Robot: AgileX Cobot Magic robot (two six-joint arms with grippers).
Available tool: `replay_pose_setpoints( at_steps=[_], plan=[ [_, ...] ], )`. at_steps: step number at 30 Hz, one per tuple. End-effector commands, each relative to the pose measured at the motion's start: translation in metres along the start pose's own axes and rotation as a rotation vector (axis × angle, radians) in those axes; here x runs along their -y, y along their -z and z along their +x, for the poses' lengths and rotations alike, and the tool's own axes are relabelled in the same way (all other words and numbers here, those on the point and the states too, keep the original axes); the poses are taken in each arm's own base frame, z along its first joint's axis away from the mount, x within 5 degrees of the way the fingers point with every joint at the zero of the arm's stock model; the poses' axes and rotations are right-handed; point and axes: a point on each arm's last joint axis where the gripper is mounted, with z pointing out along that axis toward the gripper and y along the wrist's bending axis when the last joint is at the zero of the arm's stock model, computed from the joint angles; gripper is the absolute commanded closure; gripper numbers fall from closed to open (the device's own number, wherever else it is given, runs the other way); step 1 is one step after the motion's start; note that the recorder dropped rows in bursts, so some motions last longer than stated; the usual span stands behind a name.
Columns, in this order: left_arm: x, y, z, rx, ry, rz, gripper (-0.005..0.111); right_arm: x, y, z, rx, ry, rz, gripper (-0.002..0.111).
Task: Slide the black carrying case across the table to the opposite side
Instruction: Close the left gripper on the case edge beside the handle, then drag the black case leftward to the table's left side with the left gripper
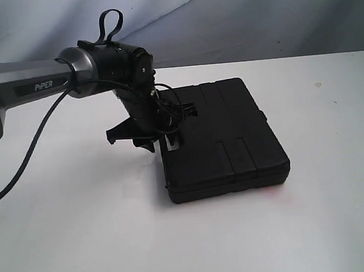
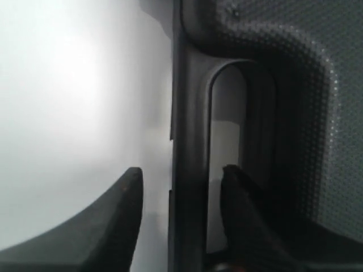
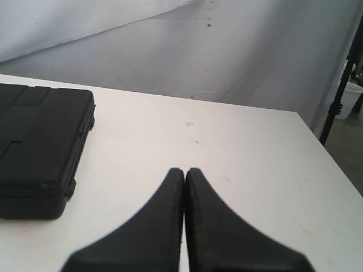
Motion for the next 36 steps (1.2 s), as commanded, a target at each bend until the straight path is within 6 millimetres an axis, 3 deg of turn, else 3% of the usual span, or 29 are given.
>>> replay_pose_setpoints(
  at_steps=[1, 4, 13, 26, 36],
  plan=[
    [0.001, 0.003, -0.002, 0.016, 0.023, 0.01, 0.081, 0.0, 0.0, 0.001, -0.001, -0.001, 0.008, 0.108],
    [0.0, 0.003, -0.003, 0.02, 0.013, -0.004, 0.094, 0.0, 0.0, 0.001, -0.001, -0.001, 0.008, 0.108],
    [-0.017, 0.005, -0.008, 0.056, -0.26, -0.195, 0.104, 0.0, 0.0, 0.001, -0.001, -0.001, 0.008, 0.108],
    [-0.02, 0.006, -0.009, 0.045, -0.334, -0.239, 0.105, 0.0, 0.0, 0.001, -0.001, -0.001, 0.008, 0.108],
    [-0.052, 0.019, -0.029, 0.008, -0.319, -0.212, 0.105, 0.0, 0.0, 0.001, -0.001, -0.001, 0.008, 0.108]
  ],
)
